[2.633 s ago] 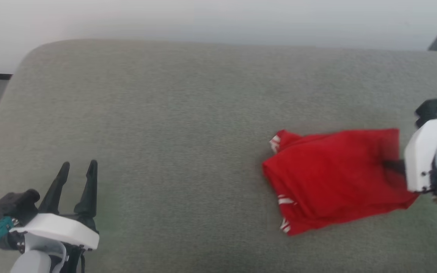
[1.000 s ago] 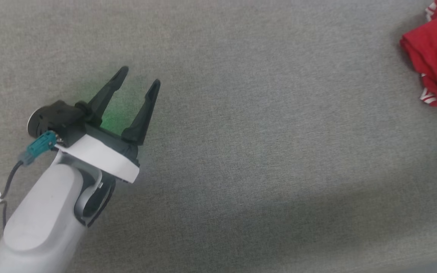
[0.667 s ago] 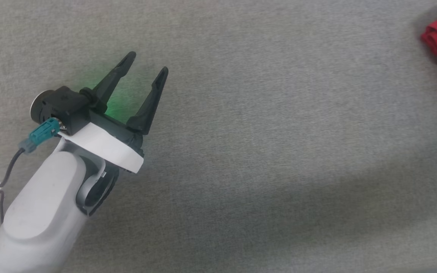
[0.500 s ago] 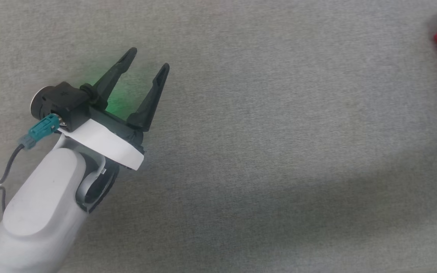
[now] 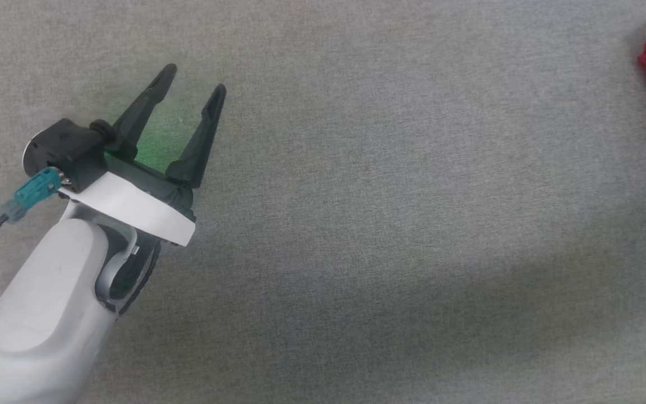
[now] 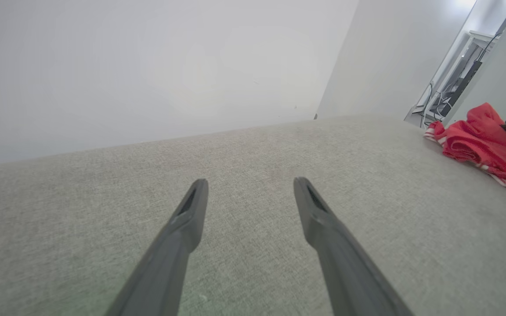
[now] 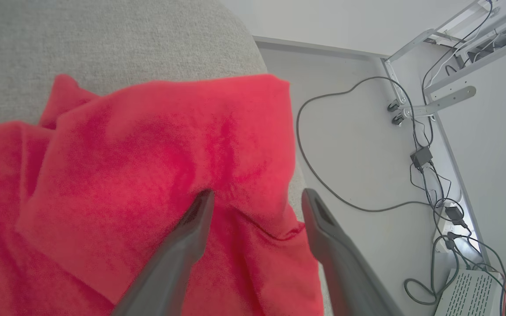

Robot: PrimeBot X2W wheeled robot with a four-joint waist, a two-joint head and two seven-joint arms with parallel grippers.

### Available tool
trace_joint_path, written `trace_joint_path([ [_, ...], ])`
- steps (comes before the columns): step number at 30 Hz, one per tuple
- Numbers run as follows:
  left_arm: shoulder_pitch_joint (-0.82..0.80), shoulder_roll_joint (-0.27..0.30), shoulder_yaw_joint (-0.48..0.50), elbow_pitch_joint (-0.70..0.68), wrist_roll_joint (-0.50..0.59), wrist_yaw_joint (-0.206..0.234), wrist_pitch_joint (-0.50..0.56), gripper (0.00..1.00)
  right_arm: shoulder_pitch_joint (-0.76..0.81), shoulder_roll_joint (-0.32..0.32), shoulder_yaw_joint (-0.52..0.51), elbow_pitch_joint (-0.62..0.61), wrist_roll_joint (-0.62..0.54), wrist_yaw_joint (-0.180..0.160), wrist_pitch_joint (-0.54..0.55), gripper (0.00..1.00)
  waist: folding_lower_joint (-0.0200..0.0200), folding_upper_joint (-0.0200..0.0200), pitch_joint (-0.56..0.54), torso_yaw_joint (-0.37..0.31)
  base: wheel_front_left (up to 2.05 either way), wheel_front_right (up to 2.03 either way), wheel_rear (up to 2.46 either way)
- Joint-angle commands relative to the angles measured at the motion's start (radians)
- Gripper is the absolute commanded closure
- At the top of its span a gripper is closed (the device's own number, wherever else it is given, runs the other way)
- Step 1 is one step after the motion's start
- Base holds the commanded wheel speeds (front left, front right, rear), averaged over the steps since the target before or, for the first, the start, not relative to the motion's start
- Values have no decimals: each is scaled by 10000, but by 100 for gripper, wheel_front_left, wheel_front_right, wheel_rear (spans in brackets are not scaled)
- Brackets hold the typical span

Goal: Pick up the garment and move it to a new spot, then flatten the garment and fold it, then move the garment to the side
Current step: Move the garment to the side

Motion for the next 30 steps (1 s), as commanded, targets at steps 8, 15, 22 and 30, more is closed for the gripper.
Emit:
trace_joint_path([
  [8,548,-22,500,-148,-380,-18,-41,0,-113,271,-212,99,77,-4,-487,0,0,0,-568,-162,0,0,0],
  [15,1015,-178,1052,-280,-386,-17,-41,0,128,624,153,-55,661,-4,-1066,0,0,0,-1121,-114,0,0,0],
  [22,1811,-485,1937,-247,-179,-18,-41,0,722,940,1069,-524,1888,-4,-1970,0,0,0,-1974,127,0,0,0],
  [30,2674,-623,2494,-47,-269,-17,-41,0,1906,973,1888,-1398,3223,-4,-3156,0,0,0,-2851,492,0,0,0],
])
